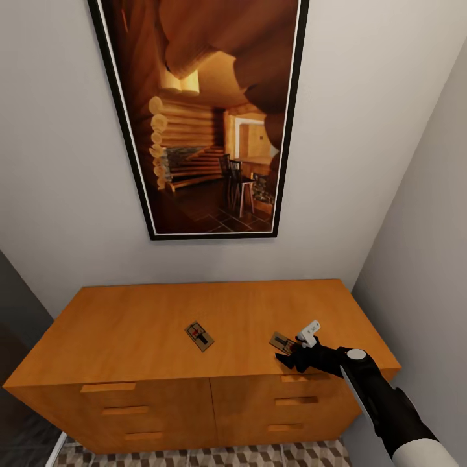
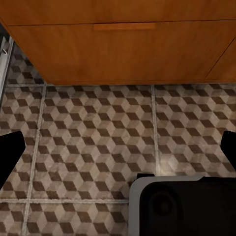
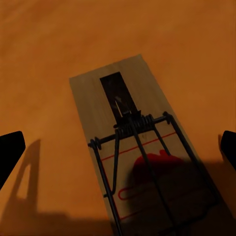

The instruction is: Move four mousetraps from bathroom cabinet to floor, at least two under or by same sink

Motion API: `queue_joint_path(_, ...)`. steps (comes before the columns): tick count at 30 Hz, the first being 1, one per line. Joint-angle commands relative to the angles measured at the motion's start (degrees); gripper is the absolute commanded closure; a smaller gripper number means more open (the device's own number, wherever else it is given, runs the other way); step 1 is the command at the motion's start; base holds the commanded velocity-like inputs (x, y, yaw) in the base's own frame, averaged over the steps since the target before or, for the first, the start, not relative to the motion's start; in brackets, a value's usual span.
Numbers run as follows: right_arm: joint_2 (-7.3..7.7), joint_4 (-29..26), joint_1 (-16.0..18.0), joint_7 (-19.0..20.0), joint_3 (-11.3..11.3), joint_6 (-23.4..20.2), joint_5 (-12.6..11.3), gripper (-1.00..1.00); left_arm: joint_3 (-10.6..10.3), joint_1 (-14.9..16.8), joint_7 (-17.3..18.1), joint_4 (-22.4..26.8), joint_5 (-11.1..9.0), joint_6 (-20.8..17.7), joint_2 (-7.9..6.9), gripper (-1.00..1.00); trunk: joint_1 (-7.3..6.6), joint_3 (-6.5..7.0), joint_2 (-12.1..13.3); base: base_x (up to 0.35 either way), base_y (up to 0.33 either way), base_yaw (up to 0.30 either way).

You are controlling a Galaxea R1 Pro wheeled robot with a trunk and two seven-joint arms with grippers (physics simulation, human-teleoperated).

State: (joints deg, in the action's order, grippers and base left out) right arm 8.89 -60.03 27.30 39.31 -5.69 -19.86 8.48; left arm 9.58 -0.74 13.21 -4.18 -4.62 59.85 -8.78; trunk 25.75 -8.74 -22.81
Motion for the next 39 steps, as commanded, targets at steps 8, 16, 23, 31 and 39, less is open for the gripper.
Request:
queue_joint_path(8, 0.05, -0.1, 0.0, 0.2, 0.0, -0.2, 0.4, -1.0, 0.2, 0.0, 0.6, -0.1, -0.5, 0.2, -0.01, -1.0, 0.04, -0.42, -0.1, 0.0, 0.0, 0.0)
queue_joint_path(16, 0.07, -0.1, 0.0, 0.2, 0.0, -0.2, 0.4, -1.0, 0.2, 0.0, 0.6, -0.1, -0.5, 0.2, -0.01, -1.0, 0.04, -0.89, -0.1, 0.0, 0.0, 0.0)
queue_joint_path(23, 0.07, -0.1, 0.0, 0.2, 0.0, -0.2, 0.4, -1.0, 0.2, 0.0, 0.6, -0.1, -0.5, 0.2, -0.01, -1.0, 0.04, -1.02, -0.1, 0.0, 0.0, 0.0)
queue_joint_path(31, 0.07, -0.1, 0.0, 0.2, 0.0, -0.2, 0.4, -1.0, 0.2, 0.0, 0.6, -0.1, -0.5, 0.2, -0.01, -1.0, 0.04, -1.04, -0.1, 0.0, 0.0, 0.0)
queue_joint_path(39, 0.08, -0.1, 0.0, 0.2, 0.0, -0.2, 0.4, -1.0, 0.2, 0.0, 0.6, -0.1, -0.5, 0.2, -0.03, -1.0, 0.04, -1.04, -0.1, 0.0, 0.0, 0.0)
